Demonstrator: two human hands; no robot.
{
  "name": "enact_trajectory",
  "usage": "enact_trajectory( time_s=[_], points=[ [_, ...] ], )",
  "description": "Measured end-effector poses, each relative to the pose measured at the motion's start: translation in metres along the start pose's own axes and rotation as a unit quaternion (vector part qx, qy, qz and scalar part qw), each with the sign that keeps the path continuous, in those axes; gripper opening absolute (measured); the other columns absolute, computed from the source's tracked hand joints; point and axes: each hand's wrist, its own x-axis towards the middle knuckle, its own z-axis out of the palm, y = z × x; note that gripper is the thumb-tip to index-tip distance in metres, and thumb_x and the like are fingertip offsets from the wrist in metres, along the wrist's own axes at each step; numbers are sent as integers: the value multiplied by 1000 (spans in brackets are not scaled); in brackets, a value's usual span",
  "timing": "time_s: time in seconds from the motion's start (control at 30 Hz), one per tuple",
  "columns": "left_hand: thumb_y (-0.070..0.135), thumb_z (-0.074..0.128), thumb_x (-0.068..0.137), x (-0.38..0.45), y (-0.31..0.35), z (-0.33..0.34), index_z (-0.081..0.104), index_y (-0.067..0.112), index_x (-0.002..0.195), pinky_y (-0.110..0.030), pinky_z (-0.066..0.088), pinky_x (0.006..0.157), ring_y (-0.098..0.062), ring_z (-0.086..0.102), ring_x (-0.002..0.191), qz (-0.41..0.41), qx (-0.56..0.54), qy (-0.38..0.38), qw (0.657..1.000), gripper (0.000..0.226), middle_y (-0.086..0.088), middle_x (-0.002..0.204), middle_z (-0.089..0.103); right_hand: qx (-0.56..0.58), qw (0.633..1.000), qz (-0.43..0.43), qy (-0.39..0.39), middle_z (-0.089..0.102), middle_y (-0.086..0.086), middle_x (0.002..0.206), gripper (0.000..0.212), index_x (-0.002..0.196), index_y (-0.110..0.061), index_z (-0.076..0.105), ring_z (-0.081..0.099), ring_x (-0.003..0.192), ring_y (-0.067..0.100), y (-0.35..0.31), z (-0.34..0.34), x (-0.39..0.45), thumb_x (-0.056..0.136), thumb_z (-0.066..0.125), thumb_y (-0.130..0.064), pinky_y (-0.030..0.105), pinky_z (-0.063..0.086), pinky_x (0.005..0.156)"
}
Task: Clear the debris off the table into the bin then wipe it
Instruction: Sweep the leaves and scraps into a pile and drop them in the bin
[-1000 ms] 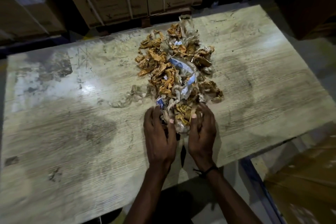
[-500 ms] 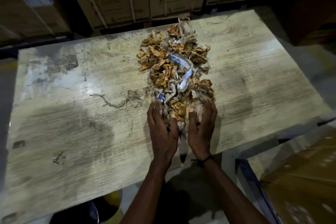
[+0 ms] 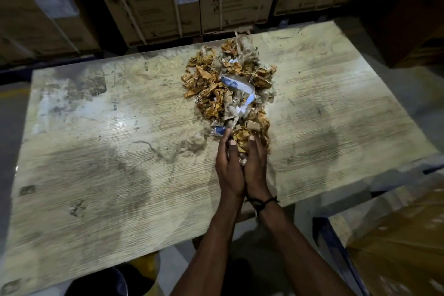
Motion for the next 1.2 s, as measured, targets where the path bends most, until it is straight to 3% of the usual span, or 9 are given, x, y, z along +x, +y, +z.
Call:
enact_trajectory(
  time_s=[0.17, 0.27, 0.4, 0.53, 0.7, 0.83, 0.9, 1.03, 1.2],
  points=[
    [27, 54, 110, -1, 24, 5, 63, 24, 139, -37, 48, 114, -4, 57, 132, -53, -64, 16, 996, 31, 10, 142, 63, 33, 999, 11, -22, 61, 0, 145, 47, 146, -15, 58, 59, 133, 12, -9, 2, 3, 106, 45, -37, 27, 49, 107],
    [25, 58, 108, 2, 44, 9, 64, 23, 133, -33, 53, 105, -4, 62, 124, -42, -70, 19, 996, 26, 8, 134, 65, 41, 999, 15, -17, 63, 6, 144, 56, 145, -9, 58, 60, 132, 17, -23, 2, 5, 102, 44, -42, 29, 50, 107],
    [29, 67, 103, 5, 65, 15, 67, 22, 124, -43, 55, 104, -19, 65, 122, -54, -86, 35, 994, 22, -1, 128, 69, 35, 999, 18, -7, 61, 6, 146, 40, 146, -7, 57, 60, 130, 7, -43, 4, 10, 111, 39, -18, 18, 50, 100],
    [40, 73, 97, 7, 90, 18, 66, 21, 114, -43, 55, 98, -18, 66, 110, -68, -100, 52, 991, 26, -3, 117, 71, 50, 997, 53, -14, 69, 6, 136, 52, 137, -15, 66, 63, 129, 23, -65, 11, 11, 99, 45, -43, 52, 49, 112],
    [41, 66, 101, 9, 129, 20, 64, 22, 123, -21, 53, 86, -2, 66, 99, -46, -115, 78, 989, 29, 5, 115, 69, 36, 995, 83, -29, 68, 1, 138, 56, 136, -28, 68, 62, 130, 24, -75, 20, 19, 98, 48, -64, 57, 46, 113],
    [46, 61, 103, 10, 154, 17, 70, 27, 116, -32, 52, 82, -14, 67, 96, -70, -117, 83, 987, 25, 3, 106, 71, 51, 991, 110, -54, 65, -6, 143, 72, 139, -33, 66, 59, 134, 16, -112, 29, 16, 87, 56, -82, 52, 44, 116],
    [49, 63, 101, 11, 165, 15, 73, 25, 107, -35, 53, 81, -13, 67, 91, -84, -126, 91, 984, 26, 3, 100, 72, 45, 992, 100, -61, 71, -8, 133, 63, 131, -31, 72, 65, 126, 12, -146, 33, 9, 90, 57, -76, 48, 48, 112],
    [49, 69, 98, 10, 189, 11, 75, 18, 94, -33, 55, 76, -12, 69, 82, -117, -158, 113, 974, 32, 2, 86, 74, 15, 994, 90, -56, 79, -12, 106, 20, 98, -38, 80, 73, 105, 11, -176, 39, 4, 102, 63, -46, 46, 56, 101],
    [38, 74, 97, 16, 210, 4, 59, 12, 76, -32, 46, 65, -13, 50, 65, -114, -150, 127, 974, 37, 1, 66, 53, 25, 995, 97, -25, 80, 2, 96, 20, 97, -20, 81, 74, 96, 25, -197, 51, -7, 98, 70, -37, 52, 57, 93]
  ],
)
